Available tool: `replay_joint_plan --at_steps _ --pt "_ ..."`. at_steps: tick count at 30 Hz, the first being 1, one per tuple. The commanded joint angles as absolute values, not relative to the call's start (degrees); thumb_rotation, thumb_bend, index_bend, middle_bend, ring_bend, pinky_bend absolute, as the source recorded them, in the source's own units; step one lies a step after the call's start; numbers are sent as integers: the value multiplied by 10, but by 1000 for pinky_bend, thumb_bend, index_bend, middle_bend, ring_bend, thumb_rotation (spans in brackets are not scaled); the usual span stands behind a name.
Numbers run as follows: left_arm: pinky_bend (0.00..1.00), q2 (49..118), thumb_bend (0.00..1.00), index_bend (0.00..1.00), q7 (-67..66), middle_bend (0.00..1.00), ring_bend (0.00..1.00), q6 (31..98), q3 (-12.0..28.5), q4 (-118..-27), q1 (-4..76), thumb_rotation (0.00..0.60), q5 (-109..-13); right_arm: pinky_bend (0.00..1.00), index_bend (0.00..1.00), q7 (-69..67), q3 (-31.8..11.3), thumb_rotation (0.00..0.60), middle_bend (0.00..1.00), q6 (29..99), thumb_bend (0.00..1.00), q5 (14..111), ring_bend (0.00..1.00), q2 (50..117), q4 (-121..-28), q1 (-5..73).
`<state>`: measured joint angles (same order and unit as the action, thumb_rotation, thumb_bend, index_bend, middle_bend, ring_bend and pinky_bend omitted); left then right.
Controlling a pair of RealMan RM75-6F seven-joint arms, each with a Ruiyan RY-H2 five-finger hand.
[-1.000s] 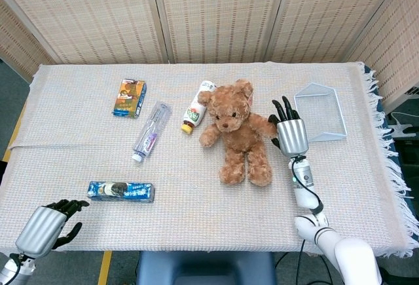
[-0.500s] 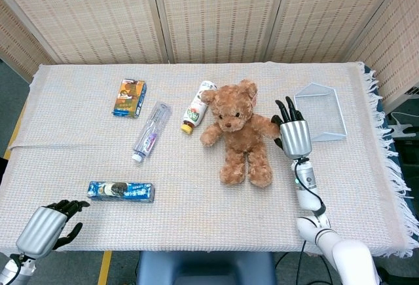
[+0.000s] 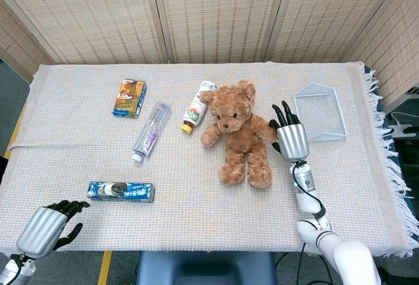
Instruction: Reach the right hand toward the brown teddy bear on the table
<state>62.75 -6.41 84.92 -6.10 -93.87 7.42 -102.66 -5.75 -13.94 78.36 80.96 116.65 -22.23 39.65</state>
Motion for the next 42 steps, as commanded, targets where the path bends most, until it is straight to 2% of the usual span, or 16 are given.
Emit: replay_joint_plan --at_steps 1,5,12,19,24,25,26,28,29,31,35,37,38,40,42 --pt "668 627 383 323 -63 429 426 848 -61 -940 75 600 -1026 365 529 -56 -150 600 150 803 212 804 44 1170 -215 402" --pt "668 628 384 323 -65 430 426 848 -61 -939 75 600 -1028 365 496 -60 -147 600 150 795 212 803 44 1173 -213 402" --pt "668 627 384 323 -65 433 426 846 -61 -939 75 600 -1025 365 498 -58 -126 600 150 768 212 810 44 1172 -220 390" --pt "667 627 384 323 -62 436 428 847 -61 -940 75 600 -1024 365 498 -61 -144 600 150 804 213 803 44 1173 -219 399" --pt "668 627 384 323 -65 437 428 846 -61 -939 76 600 -1026 365 491 -70 -138 600 150 787 213 803 44 1167 -230 394" --pt "668 627 384 323 -65 437 427 845 -62 -940 76 600 -1026 365 466 -69 -133 600 149 779 212 805 44 1164 -233 391" --pt "668 627 384 323 -64 438 427 845 -62 -941 76 600 -1026 365 402 -69 -128 600 147 769 213 806 37 1159 -241 387" --pt "668 627 384 323 -64 437 428 846 -61 -940 76 600 -1026 346 187 -70 -119 600 99 746 212 807 13 1144 -266 378" --pt "668 627 385 323 -64 438 428 847 -61 -939 75 600 -1026 313 80 -70 -115 600 56 738 212 808 1 1132 -286 373" --pt "668 627 385 323 -63 438 427 845 -61 -938 75 600 -1023 233 0 -69 -107 600 1 743 202 813 0 1095 -351 357" --pt "668 627 385 323 -60 438 428 846 -59 -938 76 600 -1021 146 0 -35 -79 600 0 763 184 817 0 966 -577 298" --pt "668 627 385 323 -60 439 428 843 -59 -938 76 600 -1020 141 0 29 -48 600 0 762 184 806 0 845 -763 251" --pt "668 628 385 323 -60 439 428 842 -59 -938 77 600 -1020 141 0 57 -35 600 0 764 184 799 0 801 -826 234" --pt "668 628 384 323 -60 439 428 840 -59 -939 78 600 -1019 141 0 108 -10 600 0 781 185 792 0 732 -916 201" --pt "668 630 384 323 -65 440 428 836 -60 -938 79 600 -1018 142 0 152 13 600 0 816 184 791 0 687 -964 165"
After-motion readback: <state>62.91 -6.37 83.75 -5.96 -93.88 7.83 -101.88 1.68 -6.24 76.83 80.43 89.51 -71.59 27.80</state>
